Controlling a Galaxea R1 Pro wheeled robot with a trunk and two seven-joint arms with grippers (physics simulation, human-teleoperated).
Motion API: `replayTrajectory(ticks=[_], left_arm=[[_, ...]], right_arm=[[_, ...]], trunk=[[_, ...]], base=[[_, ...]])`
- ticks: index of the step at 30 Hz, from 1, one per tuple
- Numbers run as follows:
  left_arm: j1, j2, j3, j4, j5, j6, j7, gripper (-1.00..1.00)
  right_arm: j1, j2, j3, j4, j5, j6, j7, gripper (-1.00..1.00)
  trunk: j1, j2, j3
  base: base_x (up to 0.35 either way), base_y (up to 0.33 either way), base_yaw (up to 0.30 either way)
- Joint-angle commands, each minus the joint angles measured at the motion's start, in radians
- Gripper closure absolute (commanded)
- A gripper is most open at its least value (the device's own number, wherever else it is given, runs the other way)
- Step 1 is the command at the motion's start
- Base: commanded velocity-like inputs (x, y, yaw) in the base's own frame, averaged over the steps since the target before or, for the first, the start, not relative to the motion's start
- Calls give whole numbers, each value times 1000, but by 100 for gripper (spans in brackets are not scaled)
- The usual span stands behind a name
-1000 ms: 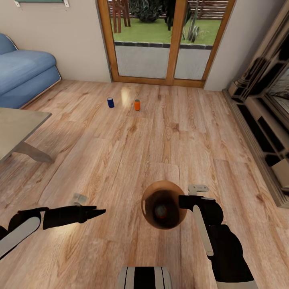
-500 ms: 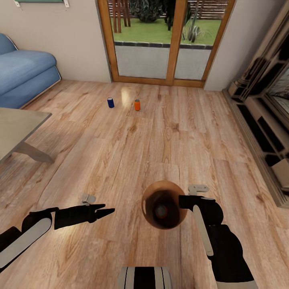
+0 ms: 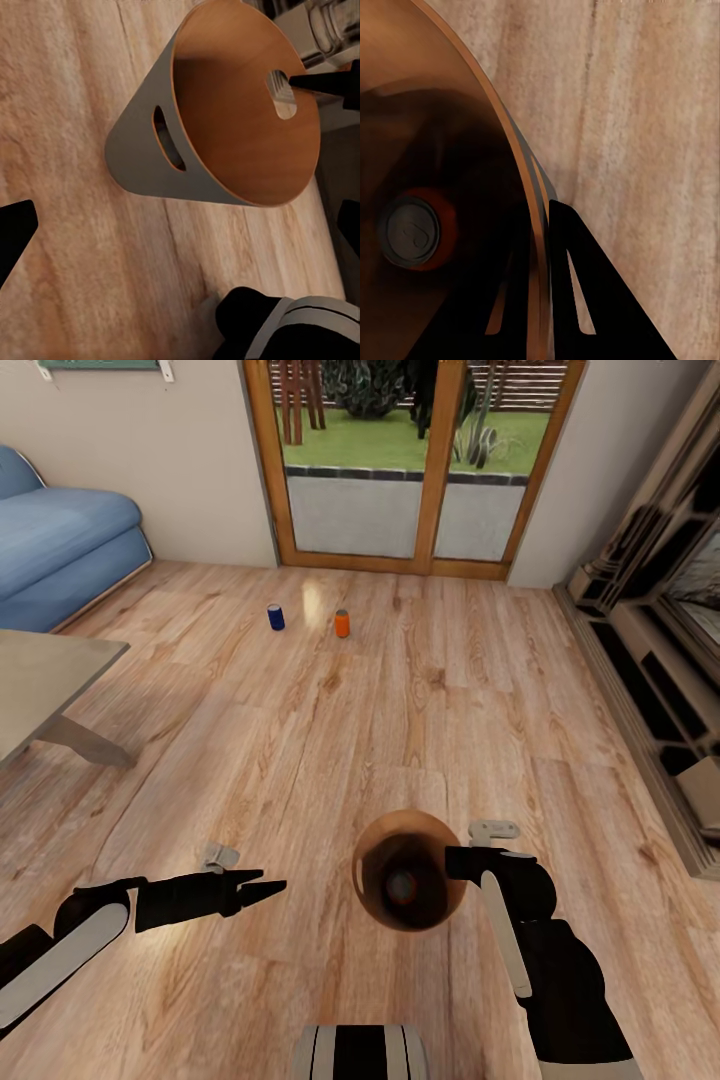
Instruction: Put the three can of soda from the living room inside the tash can in the kitchen.
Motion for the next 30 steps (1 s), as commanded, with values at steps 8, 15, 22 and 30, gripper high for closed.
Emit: replayTrajectory(ticks=[8,15,22,30], left_arm=[[0,-2,0,-2,-2,-2,1,-100],[0,-1,3,-2,-1,53,-1,-100],[0,-2,4,-3,0,56,-2,-100],[0,-2,5,-3,0,48,-5,-100]], right_arm=[[0,0,0,0,-12,0,4,100],[0,0,0,0,-12,0,5,100],[0,0,0,-1,-12,0,5,100],[0,0,0,-1,-11,0,4,100]], trunk=[[0,0,12],[0,0,23],[0,0,33],[0,0,45]], base=[[0,0,0],[0,0,0],[0,0,0],[0,0,0]])
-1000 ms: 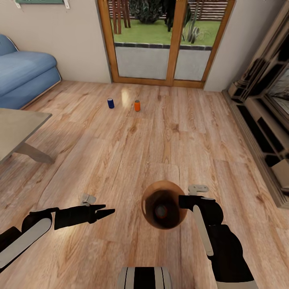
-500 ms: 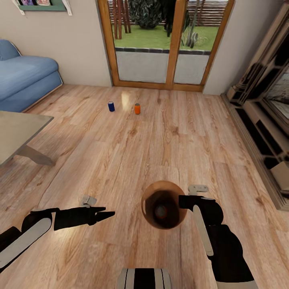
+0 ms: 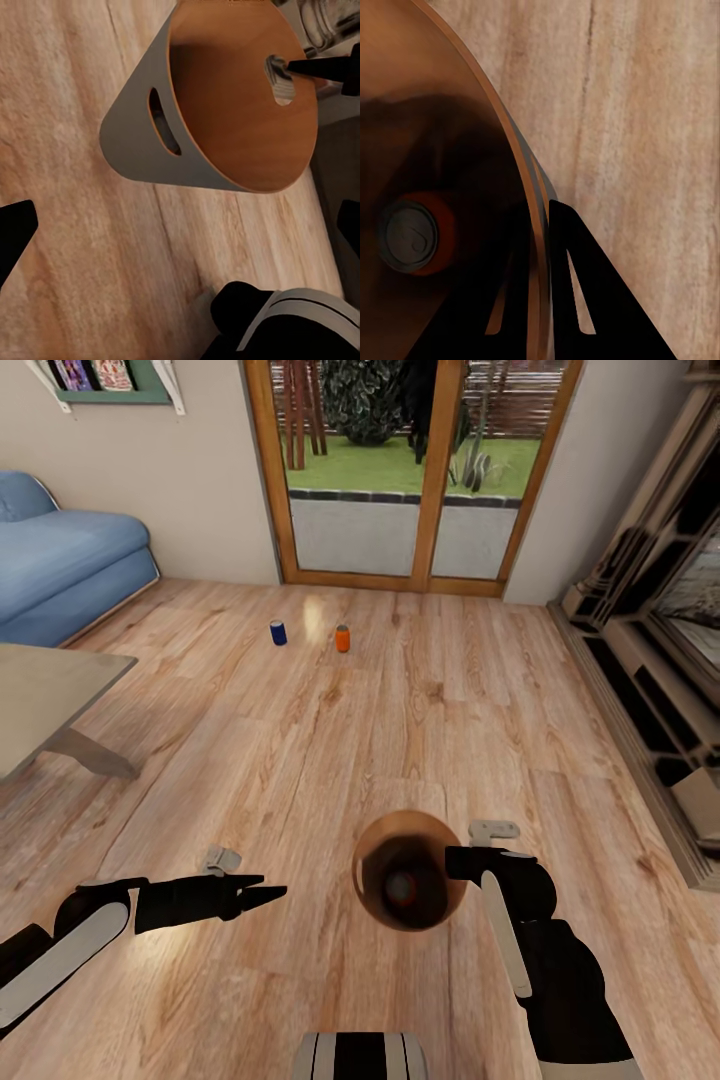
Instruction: Put the three can of soda from the living room inside the tash can in the kitchen.
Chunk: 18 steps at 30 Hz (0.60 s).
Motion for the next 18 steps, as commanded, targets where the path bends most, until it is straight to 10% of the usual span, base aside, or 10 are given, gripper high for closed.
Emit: replayTrajectory(ticks=[1,18], left_arm=[[0,0,0,0,0,-1,0,-100],[0,-1,3,0,1,4,-2,-100]], right_arm=[[0,0,0,0,-12,0,5,100],[0,-1,0,-1,-12,0,4,100]], trunk=[[0,0,2],[0,0,19]], base=[[0,0,0],[0,0,0]])
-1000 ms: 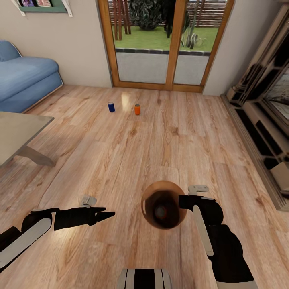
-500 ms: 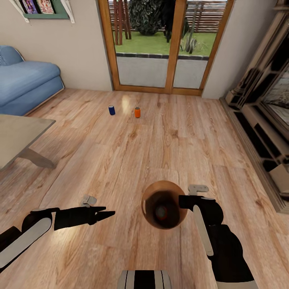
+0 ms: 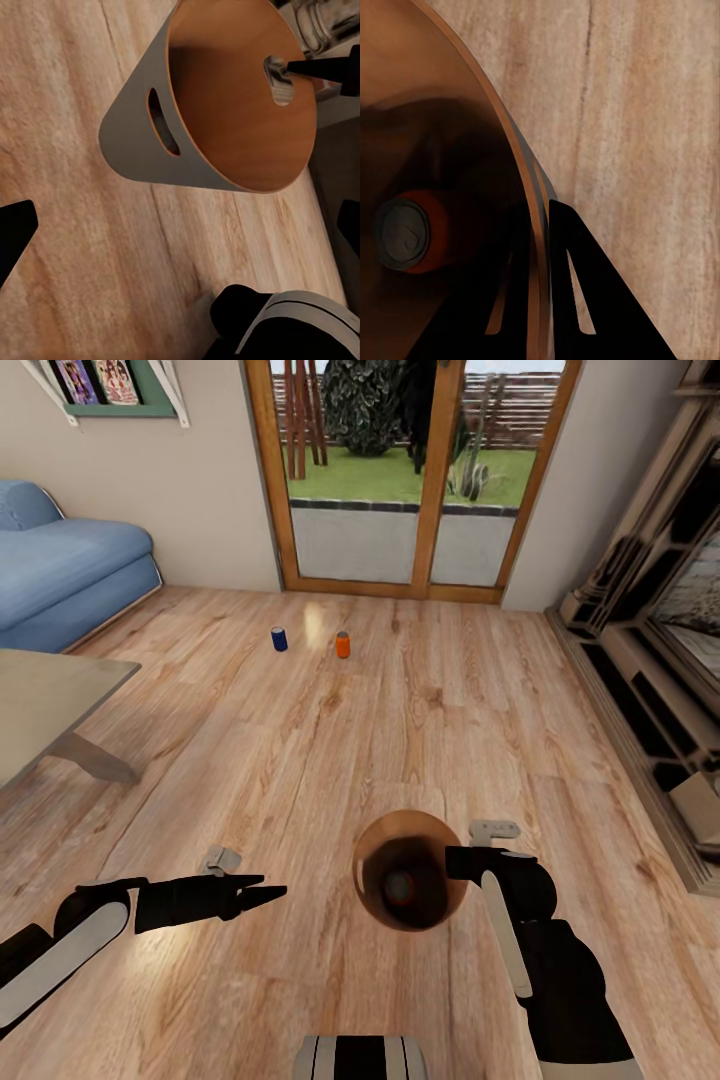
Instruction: Put the three can of soda from the living room inside the tash can in the kitchen.
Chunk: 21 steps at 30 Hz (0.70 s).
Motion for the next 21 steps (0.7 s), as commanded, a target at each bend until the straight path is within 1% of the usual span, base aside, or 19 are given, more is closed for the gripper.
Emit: replayTrajectory(ticks=[1,5,16,21], left_arm=[[0,0,0,0,0,0,0,-100],[0,-2,-2,1,0,-2,-1,-100],[0,-2,1,1,0,4,-1,-100],[0,-1,4,0,3,6,-1,-100]], right_arm=[[0,1,0,0,-12,0,5,100],[0,1,0,0,-12,0,5,100],[0,2,-1,0,-13,0,6,100],[0,1,-2,0,-13,0,6,100]], trunk=[[0,0,0],[0,0,1],[0,0,17],[0,0,19]], base=[[0,0,0],[0,0,0],[0,0,0],[0,0,0]])
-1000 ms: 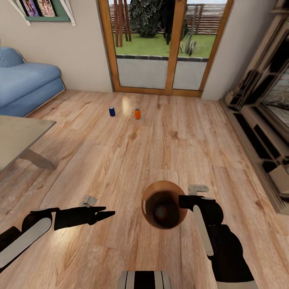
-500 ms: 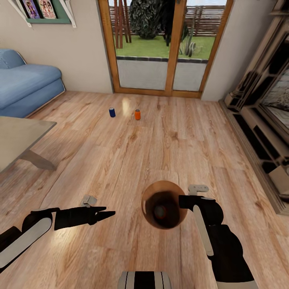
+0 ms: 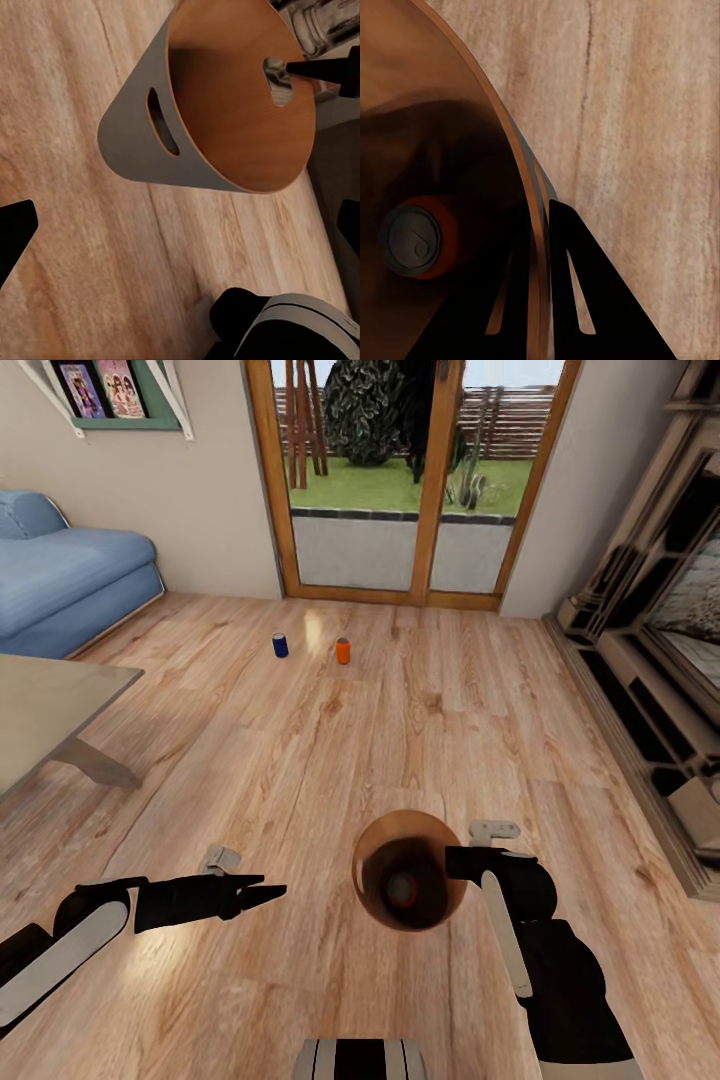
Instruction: Put the three can of soda from the living room inside the tash can in the kitchen.
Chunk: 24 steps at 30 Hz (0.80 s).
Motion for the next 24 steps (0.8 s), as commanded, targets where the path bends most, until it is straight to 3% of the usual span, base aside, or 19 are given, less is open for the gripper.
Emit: replayTrajectory(ticks=[1,8,16,24], left_arm=[[0,0,0,0,1,0,0,-100],[0,0,-1,1,1,1,0,-100],[0,0,0,1,2,2,0,-100],[0,0,1,1,3,4,0,-100]], right_arm=[[0,0,-1,0,-11,0,5,100],[0,-1,-7,0,-11,0,5,100],[0,-20,-6,0,-11,0,5,100],[0,-21,-6,0,-11,0,5,100]], trunk=[[0,0,0],[0,0,0],[0,0,0],[0,0,0]], base=[[0,0,0],[0,0,0],[8,0,0],[283,0,0]])
